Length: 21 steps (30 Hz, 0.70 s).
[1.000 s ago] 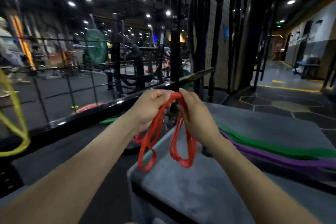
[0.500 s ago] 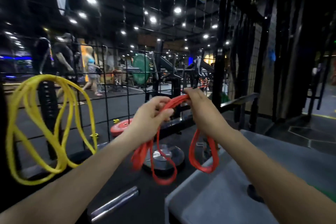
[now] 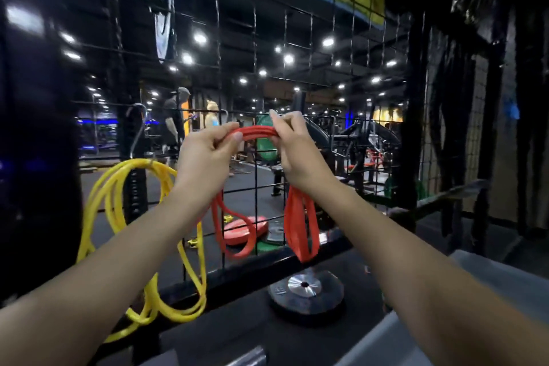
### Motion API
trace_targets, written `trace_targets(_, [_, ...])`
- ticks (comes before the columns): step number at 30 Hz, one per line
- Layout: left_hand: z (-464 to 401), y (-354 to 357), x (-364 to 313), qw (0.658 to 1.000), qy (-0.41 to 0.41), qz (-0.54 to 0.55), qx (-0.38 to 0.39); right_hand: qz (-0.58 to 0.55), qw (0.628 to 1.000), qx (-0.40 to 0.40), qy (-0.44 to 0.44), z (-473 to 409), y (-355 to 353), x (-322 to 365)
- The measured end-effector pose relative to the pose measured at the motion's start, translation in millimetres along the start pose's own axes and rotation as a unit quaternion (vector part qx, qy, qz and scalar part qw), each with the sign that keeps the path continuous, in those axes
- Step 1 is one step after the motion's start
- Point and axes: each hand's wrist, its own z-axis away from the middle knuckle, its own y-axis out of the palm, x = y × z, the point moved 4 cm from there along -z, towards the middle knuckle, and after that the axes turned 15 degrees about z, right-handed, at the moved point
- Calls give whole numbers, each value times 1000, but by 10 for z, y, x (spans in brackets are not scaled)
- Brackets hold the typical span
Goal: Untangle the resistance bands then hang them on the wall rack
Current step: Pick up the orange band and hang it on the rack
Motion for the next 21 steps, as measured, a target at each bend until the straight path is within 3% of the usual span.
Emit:
trace_targets(8, [-175, -54, 186, 992, -17, -117, -40, -41, 997, 55, 34, -230, 363, 52])
trace_targets(11, [-44, -122, 350, 989, -65, -130, -27, -15, 997, 77, 15, -46, 537, 67])
trace_targets(17, [240, -125, 570, 986, -78, -144, 1, -58, 995, 76, 11, 162, 674, 121])
trace_targets(21, [432, -68, 640, 989, -100, -95, 50, -118, 981, 140, 58, 338, 697, 209])
